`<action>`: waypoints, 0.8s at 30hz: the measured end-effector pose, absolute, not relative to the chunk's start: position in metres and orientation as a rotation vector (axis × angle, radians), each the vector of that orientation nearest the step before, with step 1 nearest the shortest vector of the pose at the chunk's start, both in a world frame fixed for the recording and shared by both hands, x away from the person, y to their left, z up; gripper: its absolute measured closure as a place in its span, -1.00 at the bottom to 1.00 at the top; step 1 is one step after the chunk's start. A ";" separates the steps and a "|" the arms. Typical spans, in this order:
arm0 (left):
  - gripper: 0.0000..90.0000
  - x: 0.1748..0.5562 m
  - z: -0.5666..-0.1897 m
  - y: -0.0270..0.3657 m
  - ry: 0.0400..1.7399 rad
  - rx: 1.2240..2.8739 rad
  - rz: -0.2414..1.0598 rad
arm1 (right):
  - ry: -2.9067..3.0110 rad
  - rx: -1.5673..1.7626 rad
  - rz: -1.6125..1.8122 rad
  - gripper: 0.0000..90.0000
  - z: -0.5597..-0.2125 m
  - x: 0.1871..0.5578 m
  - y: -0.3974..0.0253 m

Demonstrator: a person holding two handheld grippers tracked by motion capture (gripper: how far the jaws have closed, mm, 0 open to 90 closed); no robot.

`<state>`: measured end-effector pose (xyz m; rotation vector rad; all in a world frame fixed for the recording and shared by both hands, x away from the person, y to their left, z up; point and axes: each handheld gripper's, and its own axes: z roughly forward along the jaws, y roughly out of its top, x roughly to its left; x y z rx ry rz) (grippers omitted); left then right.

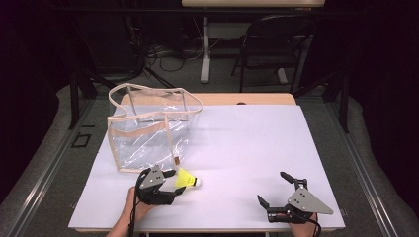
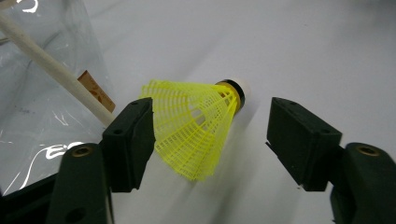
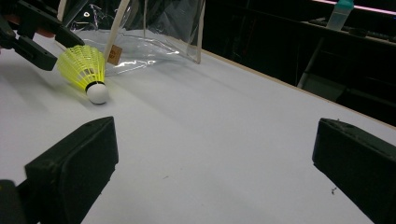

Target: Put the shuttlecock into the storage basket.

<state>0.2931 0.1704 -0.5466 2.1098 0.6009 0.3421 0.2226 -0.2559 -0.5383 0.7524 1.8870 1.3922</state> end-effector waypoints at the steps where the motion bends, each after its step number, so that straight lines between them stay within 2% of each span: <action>1: -0.17 0.293 -0.547 0.170 0.602 2.113 0.338 | 1.887 0.754 1.392 -1.00 -0.538 0.223 -0.256; 5: 0.08 0.294 -0.550 0.170 0.604 2.128 0.330 | 1.889 0.756 1.393 -1.00 -0.539 0.223 -0.256; 12: 0.34 0.295 -0.552 0.170 0.593 2.135 0.303 | 1.889 0.755 1.389 -1.00 -0.538 0.222 -0.256; 24: 0.58 0.297 -0.552 0.173 0.563 2.137 0.288 | 1.894 0.754 1.383 -1.00 -0.538 0.222 -0.257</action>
